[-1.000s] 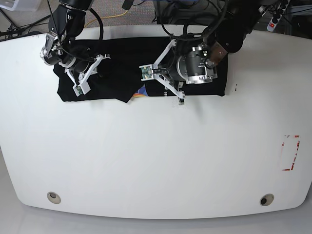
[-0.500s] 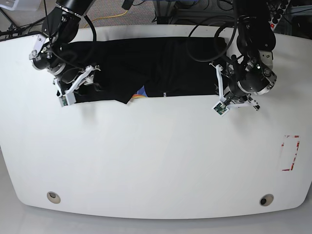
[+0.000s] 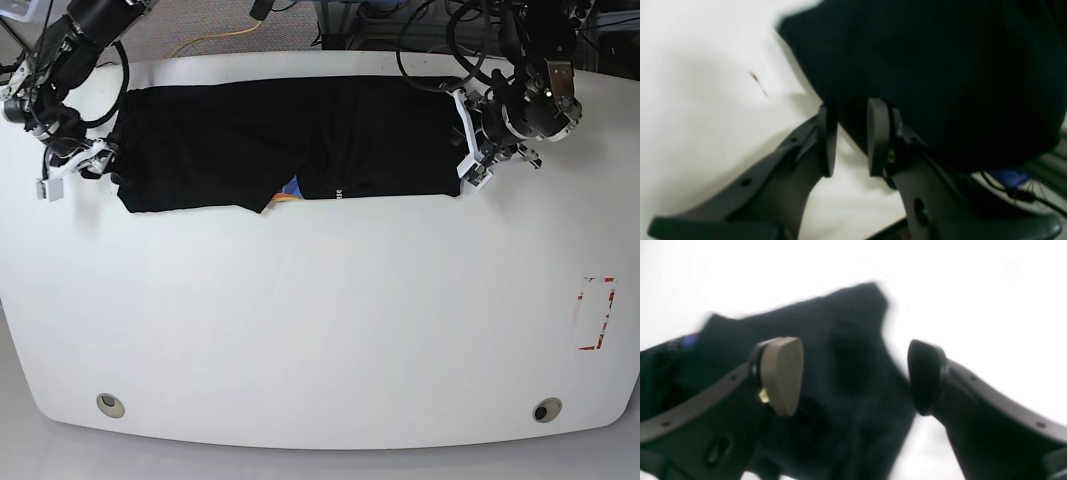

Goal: Fold the T-shirt properly
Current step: 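Move both grippers to the ends of the folded shirt and grasp them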

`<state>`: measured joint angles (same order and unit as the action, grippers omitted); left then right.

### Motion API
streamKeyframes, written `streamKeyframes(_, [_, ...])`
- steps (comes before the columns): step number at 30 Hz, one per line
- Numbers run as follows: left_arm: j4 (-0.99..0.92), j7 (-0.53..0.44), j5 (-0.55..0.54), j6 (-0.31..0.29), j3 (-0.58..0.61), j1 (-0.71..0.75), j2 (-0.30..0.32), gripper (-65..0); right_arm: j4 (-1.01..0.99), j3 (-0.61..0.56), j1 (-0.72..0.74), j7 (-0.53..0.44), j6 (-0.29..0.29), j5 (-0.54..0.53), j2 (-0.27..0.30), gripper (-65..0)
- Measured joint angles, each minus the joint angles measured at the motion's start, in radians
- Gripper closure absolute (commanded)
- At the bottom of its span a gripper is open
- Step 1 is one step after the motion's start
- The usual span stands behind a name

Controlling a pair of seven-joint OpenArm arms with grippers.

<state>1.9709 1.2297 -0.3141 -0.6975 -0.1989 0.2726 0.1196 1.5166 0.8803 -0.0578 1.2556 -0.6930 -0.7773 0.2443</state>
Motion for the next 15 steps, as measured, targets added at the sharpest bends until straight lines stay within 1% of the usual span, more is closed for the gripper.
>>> streamKeyframes(1, [-0.002,-0.001,0.001,0.000,0.001,0.003,0.000,-13.3,-0.028,0.010,0.004,0.003,0.001,0.001,0.021,-47.2])
streamKeyframes(5, [-0.011,-0.006,0.000,0.000,-0.004,0.002,0.000,-13.3,-0.119,0.022,0.012,-0.006,0.000,-0.010,0.076,-47.2])
streamKeyframes(9, [-0.053,-0.013,0.000,0.000,-0.019,-0.002,0.001,-13.3,-0.213,0.038,0.008,-0.014,0.003,-0.003,0.111,-46.9])
streamKeyframes(11, [-0.080,-0.016,-0.001,0.000,-0.018,-0.006,0.001,-13.3,-0.242,0.038,0.007,-0.013,0.002,-0.002,0.111,-46.9])
streamKeyframes(15, [-0.121,-0.016,-0.001,0.000,-0.018,-0.018,0.001,-13.3,-0.254,0.028,-0.002,-0.018,0.001,-0.014,0.089,-46.8])
